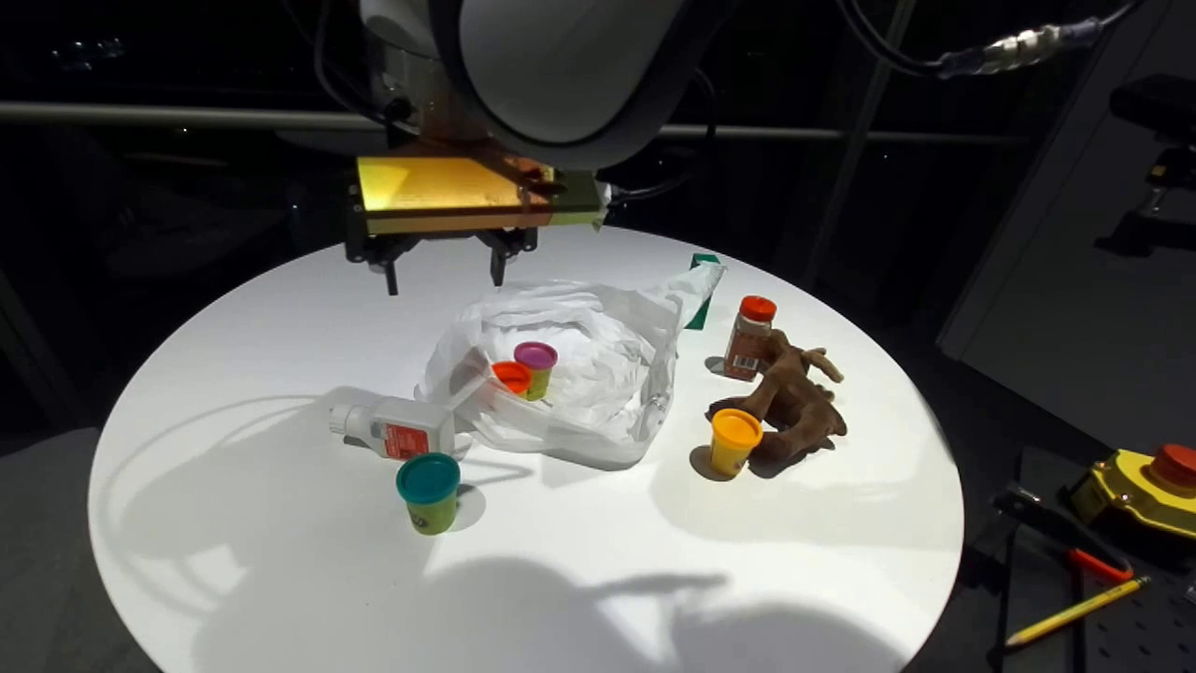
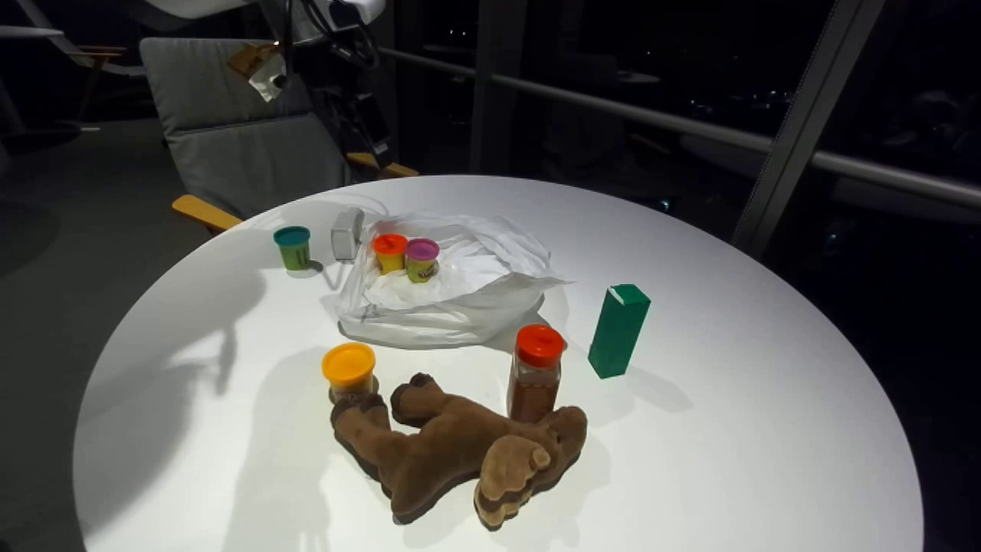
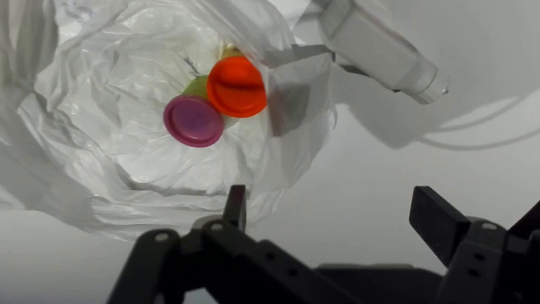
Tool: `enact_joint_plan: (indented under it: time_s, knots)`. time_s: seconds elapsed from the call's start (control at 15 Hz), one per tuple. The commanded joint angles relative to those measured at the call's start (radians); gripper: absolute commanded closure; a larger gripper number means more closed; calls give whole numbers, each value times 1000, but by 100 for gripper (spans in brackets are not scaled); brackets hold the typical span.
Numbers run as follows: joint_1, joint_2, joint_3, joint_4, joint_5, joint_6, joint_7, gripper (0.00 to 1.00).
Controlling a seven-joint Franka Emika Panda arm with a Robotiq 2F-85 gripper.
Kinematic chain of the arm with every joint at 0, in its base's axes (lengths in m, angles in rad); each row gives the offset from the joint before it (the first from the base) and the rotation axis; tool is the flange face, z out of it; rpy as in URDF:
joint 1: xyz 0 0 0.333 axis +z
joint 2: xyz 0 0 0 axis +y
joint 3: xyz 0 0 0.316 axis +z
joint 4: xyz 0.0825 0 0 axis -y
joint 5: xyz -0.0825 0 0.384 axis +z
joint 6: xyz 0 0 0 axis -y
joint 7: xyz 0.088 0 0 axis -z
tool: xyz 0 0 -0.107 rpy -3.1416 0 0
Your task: Remove the objects from the plastic and put them on the table
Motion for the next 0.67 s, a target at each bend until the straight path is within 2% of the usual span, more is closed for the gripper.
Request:
enact_joint_plan:
  time_s: [0.0, 0.27, 0.6]
  knots:
    - [-38, -71, -5, -88, -18, -41, 159, 0]
    - [-125, -94, 41, -162, 25, -32, 204, 0]
    - [-253, -71, 136, -187, 155, 2, 121, 0]
